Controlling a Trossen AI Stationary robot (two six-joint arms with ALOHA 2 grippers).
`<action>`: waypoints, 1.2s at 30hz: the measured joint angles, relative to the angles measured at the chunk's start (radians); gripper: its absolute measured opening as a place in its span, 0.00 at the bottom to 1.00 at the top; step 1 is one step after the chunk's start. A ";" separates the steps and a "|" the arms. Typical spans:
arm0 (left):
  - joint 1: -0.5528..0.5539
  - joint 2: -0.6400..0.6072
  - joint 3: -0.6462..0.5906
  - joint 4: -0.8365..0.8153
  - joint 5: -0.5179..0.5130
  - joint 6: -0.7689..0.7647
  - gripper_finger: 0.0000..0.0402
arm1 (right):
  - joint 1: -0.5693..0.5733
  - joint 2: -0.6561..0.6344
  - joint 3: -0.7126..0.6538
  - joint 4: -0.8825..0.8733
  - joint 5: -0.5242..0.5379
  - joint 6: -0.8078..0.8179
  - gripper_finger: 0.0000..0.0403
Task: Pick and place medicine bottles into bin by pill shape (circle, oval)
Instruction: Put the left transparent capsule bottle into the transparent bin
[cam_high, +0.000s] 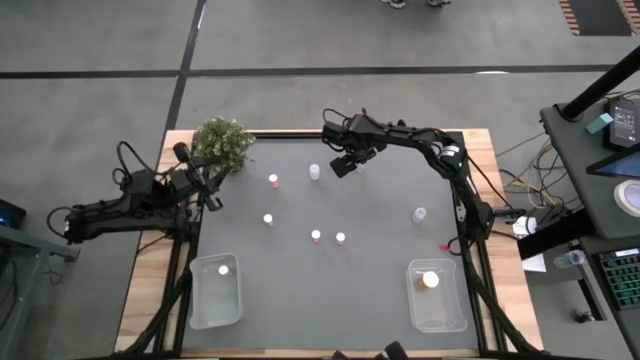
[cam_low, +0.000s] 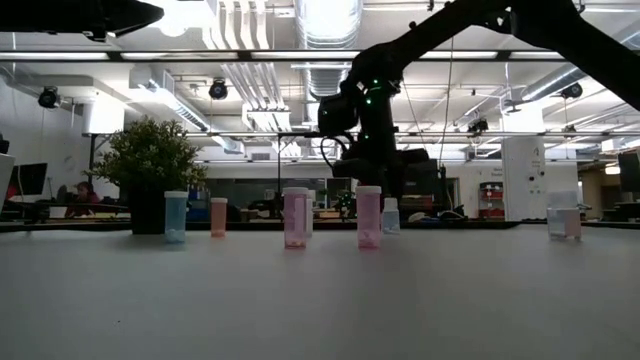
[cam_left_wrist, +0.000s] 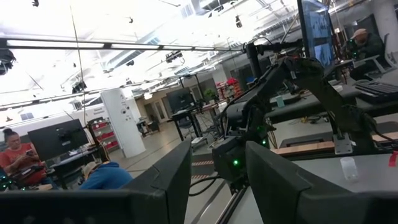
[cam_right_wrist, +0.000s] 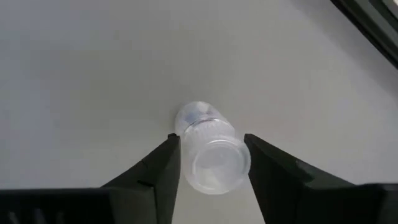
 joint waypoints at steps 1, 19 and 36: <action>0.000 0.000 0.000 0.000 0.000 0.000 0.33 | 0.000 0.000 0.003 0.000 -0.006 0.000 0.38; 0.000 -0.001 0.000 0.005 0.000 0.000 0.33 | 0.048 -0.004 0.135 -0.142 -0.059 -0.017 0.34; 0.000 0.002 -0.002 0.019 0.000 0.000 0.33 | 0.370 -0.157 0.204 -0.281 -0.313 0.013 0.35</action>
